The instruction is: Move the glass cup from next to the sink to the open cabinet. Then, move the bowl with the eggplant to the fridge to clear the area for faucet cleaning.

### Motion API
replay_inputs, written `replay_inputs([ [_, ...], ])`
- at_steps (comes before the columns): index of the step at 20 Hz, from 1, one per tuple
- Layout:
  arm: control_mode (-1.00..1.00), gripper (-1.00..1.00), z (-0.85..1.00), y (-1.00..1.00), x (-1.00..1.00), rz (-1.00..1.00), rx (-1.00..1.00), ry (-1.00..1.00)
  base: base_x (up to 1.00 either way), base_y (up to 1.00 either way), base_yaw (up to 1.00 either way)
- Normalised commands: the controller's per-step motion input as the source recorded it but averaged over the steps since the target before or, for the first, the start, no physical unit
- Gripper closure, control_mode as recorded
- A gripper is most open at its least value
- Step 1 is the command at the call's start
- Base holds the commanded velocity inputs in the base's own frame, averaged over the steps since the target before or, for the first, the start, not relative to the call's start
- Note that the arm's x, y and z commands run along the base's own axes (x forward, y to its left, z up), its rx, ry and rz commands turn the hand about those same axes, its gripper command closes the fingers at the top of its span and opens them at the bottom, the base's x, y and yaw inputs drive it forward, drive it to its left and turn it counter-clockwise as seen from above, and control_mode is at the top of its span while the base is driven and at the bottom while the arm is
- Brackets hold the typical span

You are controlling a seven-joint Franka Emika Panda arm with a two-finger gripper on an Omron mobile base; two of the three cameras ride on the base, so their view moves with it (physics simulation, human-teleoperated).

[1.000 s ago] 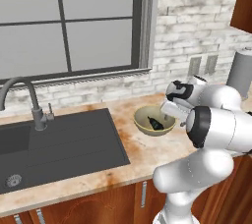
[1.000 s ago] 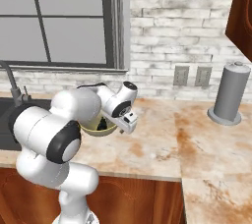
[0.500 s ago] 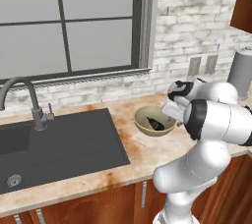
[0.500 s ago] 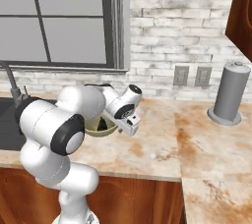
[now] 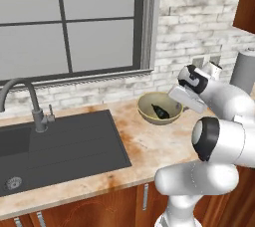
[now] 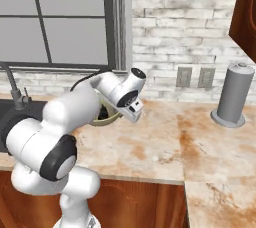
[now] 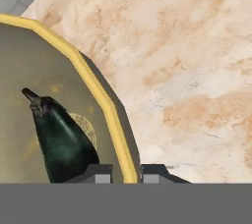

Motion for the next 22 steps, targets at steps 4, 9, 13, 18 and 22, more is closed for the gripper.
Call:
replay_inputs([
  [4, -1.00, 1.00, 0.77, 0.00, -0.29, -0.04, 0.00, -0.19, 0.00, 0.00, 0.00],
  [9, -1.00, 1.00, 0.28, 0.00, -0.08, -0.06, 0.07, -0.08, 0.00, 0.00, 0.00],
  [13, 1.00, 1.00, 0.00, 0.00, -0.02, -0.03, 0.00, 0.00, -0.27, 0.06, -0.20],
  [18, 1.00, 1.00, 0.00, 0.00, 0.00, 0.00, 0.00, 0.00, -0.91, 0.49, -0.74],
  [22, 1.00, 1.00, 0.00, 0.00, 0.00, 0.00, 0.00, 0.00, -0.70, 0.34, -0.89],
])
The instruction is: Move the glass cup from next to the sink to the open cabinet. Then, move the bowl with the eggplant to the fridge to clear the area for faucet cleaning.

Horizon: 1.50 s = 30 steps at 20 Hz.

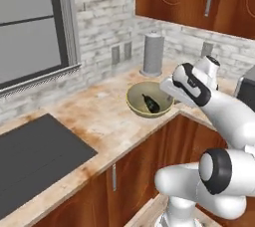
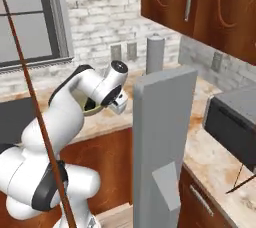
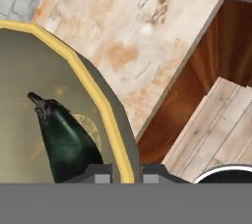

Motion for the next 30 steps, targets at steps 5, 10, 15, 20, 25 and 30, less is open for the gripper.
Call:
replay_inputs([
  [5, 1.00, 1.00, 0.00, 0.00, 0.00, 0.00, 0.00, 0.00, -0.40, 0.12, -0.97],
  [10, 1.00, 1.00, 0.00, 0.00, 0.00, 0.00, 0.00, 0.00, -0.04, 0.01, -1.00],
  [15, 1.00, 1.00, 0.00, 0.00, 0.00, 0.00, 0.00, 0.00, -0.15, 0.03, -1.00],
  [20, 1.00, 1.00, 0.00, 0.00, 0.00, 0.00, 0.00, 0.00, -0.61, 0.05, -0.87],
  [25, 1.00, 1.00, 0.00, 0.00, 0.00, 0.00, 0.00, 0.00, -0.95, 0.00, -0.71],
  [30, 1.00, 1.00, 0.00, 0.00, 0.00, 0.00, 0.00, 0.00, -0.41, -0.33, -0.80],
])
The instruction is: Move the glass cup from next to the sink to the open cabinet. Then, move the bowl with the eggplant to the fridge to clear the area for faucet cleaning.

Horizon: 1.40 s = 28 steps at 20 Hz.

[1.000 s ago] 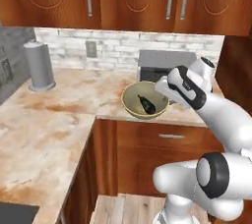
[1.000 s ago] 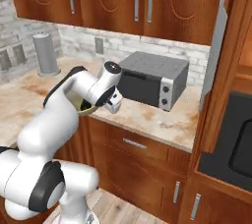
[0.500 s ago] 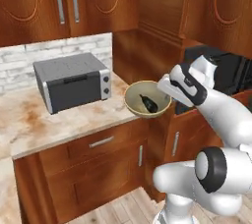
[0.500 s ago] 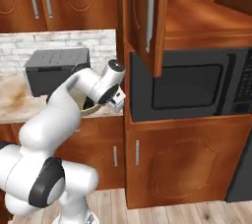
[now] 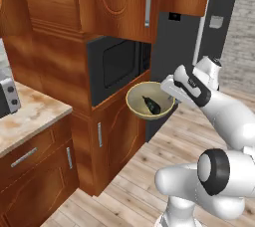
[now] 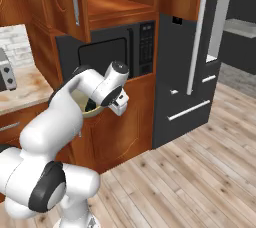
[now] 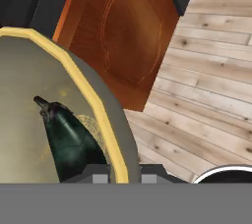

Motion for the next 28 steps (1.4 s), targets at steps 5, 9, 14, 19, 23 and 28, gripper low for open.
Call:
replay_inputs([
  [5, 1.00, 1.00, 0.00, 0.00, 0.00, 0.00, 0.00, 0.00, 0.58, -1.00, -0.61],
  [9, 1.00, 1.00, 0.00, 0.00, 0.00, 0.00, 0.00, 0.00, 1.00, -0.85, -0.21],
  [14, 1.00, 1.00, 0.00, 0.00, 0.00, 0.00, 0.00, 0.00, 1.00, -0.84, -0.05],
  [19, 1.00, 1.00, 0.00, 0.00, 0.00, 0.00, 0.00, 0.00, 1.00, -1.00, 0.09],
  [23, 1.00, 1.00, 0.00, 0.00, 0.00, 0.00, 0.00, 0.00, 0.96, -0.93, 0.23],
  [28, 1.00, 1.00, 0.00, 0.00, 0.00, 0.00, 0.00, 0.00, 0.58, -0.55, 0.56],
])
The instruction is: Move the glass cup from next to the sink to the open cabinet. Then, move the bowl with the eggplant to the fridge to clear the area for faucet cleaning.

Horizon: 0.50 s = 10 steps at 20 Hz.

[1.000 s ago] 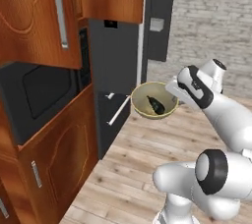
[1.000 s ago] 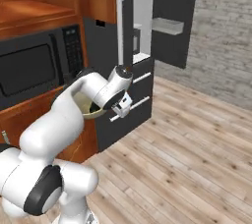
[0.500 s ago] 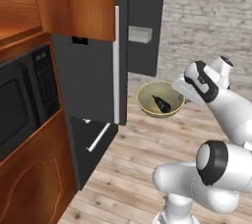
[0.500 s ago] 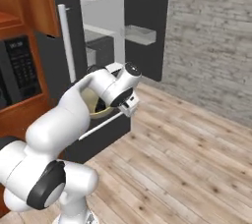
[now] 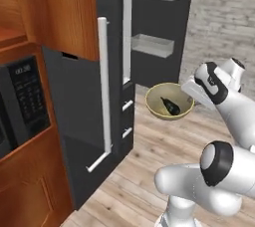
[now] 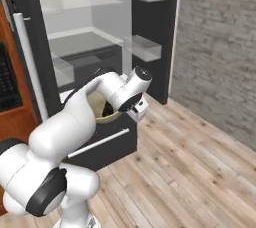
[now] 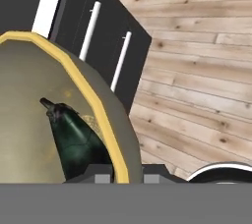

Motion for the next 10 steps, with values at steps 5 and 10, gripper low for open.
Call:
replay_inputs([
  [5, 1.00, 1.00, 0.00, 0.00, 0.00, 0.00, 0.00, 0.00, 0.03, -0.62, 0.61],
  [10, 1.00, 1.00, 0.00, 0.00, 0.00, 0.00, 0.00, 0.00, -0.01, -0.92, 0.51],
])
